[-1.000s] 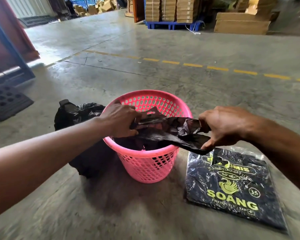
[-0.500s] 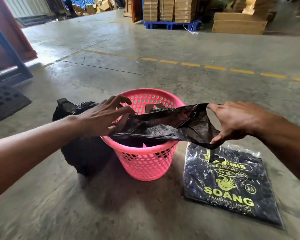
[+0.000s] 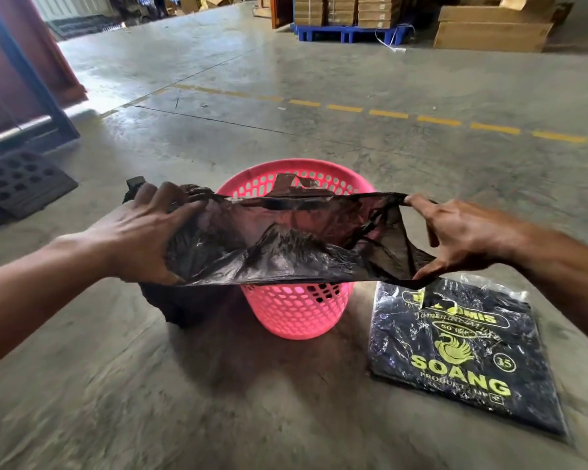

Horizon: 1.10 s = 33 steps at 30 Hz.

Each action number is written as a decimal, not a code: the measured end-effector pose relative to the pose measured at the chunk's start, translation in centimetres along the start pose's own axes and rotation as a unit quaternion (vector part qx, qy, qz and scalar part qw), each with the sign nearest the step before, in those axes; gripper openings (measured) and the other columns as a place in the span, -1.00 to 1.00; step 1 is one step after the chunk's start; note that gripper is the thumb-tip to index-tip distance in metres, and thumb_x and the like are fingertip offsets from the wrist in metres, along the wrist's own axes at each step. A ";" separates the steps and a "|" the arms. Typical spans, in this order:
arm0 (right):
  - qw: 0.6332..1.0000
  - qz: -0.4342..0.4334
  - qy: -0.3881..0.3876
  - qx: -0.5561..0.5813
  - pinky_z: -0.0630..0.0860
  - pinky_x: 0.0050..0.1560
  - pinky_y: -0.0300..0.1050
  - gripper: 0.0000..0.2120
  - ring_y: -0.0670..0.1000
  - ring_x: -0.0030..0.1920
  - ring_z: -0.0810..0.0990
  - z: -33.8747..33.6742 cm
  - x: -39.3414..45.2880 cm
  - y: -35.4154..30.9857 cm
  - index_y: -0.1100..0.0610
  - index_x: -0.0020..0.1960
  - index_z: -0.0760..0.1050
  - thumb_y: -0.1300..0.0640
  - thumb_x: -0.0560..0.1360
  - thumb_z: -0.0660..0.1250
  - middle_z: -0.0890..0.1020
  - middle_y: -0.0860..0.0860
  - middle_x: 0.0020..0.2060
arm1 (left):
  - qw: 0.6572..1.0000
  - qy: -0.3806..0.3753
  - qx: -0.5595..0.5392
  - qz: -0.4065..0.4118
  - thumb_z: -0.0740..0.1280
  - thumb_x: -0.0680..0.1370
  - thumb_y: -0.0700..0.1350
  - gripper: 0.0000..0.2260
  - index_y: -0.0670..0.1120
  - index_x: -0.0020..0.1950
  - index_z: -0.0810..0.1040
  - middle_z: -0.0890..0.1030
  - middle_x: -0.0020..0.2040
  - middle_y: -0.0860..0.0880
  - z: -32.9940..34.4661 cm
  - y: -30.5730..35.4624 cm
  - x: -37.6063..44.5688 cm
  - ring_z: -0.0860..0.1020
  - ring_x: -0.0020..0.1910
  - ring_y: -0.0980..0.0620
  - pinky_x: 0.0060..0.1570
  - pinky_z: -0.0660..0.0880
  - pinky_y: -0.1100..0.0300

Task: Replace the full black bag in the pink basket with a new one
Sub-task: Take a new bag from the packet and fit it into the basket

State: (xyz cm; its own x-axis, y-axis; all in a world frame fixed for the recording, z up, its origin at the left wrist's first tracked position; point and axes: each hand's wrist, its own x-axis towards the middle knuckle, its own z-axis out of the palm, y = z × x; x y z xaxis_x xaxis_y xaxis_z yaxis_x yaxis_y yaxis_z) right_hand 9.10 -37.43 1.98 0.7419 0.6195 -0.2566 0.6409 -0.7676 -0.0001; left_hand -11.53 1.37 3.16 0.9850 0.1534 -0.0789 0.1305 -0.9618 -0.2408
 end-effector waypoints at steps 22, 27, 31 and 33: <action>0.823 0.043 0.044 0.565 0.54 -0.22 -0.11 -0.72 0.04 -0.33 0.71 3.9 9.5 2.5 0.11 0.24 0.49 0.36 0.61 0.21 0.67 0.18 -0.13 | 0.962 -0.068 -0.260 -0.039 0.47 0.12 0.12 0.12 0.11 0.65 0.11 0.26 0.56 -0.06 4.1 -3.9 9.1 0.36 0.51 -0.12 0.50 0.29 0.10; 0.769 0.111 0.109 0.620 0.52 -0.40 -0.21 -0.85 -0.05 -0.50 0.61 2.8 12.4 1.8 0.15 -0.06 0.59 0.14 0.61 0.29 0.62 0.12 -0.28 | 0.877 -0.127 -0.457 -0.080 0.37 0.42 -0.06 -0.57 0.11 0.29 0.55 0.54 0.34 0.02 3.6 -5.0 11.8 0.49 0.35 -0.01 0.46 0.40 -0.05; 0.789 0.155 0.099 0.587 0.54 -0.44 -0.29 -0.69 -0.06 -0.42 0.56 3.0 14.1 0.7 0.17 0.01 0.68 -0.07 0.57 0.35 0.64 0.05 -0.26 | 0.830 -0.057 -0.539 -0.133 0.25 0.67 -0.12 -0.90 -0.05 0.09 0.56 0.56 0.14 -0.11 4.1 -3.9 14.4 0.52 0.09 0.01 -0.03 0.60 0.13; 0.808 0.168 0.115 0.553 0.52 -0.37 -0.23 -0.62 0.03 -0.30 0.55 3.3 14.9 0.3 0.18 -0.11 0.66 -0.17 0.49 0.39 0.64 0.07 -0.24 | 0.857 -0.036 -0.490 -0.157 0.31 0.64 0.06 -0.76 -0.05 0.21 0.45 0.60 0.10 -0.08 4.5 -3.1 15.7 0.56 -0.01 -0.02 -0.14 0.55 0.13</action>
State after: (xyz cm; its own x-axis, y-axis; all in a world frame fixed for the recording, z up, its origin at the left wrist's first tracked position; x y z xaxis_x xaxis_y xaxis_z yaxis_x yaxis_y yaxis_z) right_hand 19.72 -28.97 -5.06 0.9360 0.2615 -0.2356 -0.0785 -0.4974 -0.8640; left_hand 3.01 7.73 -1.68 0.8793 0.4185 -0.2272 0.4543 -0.5940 0.6639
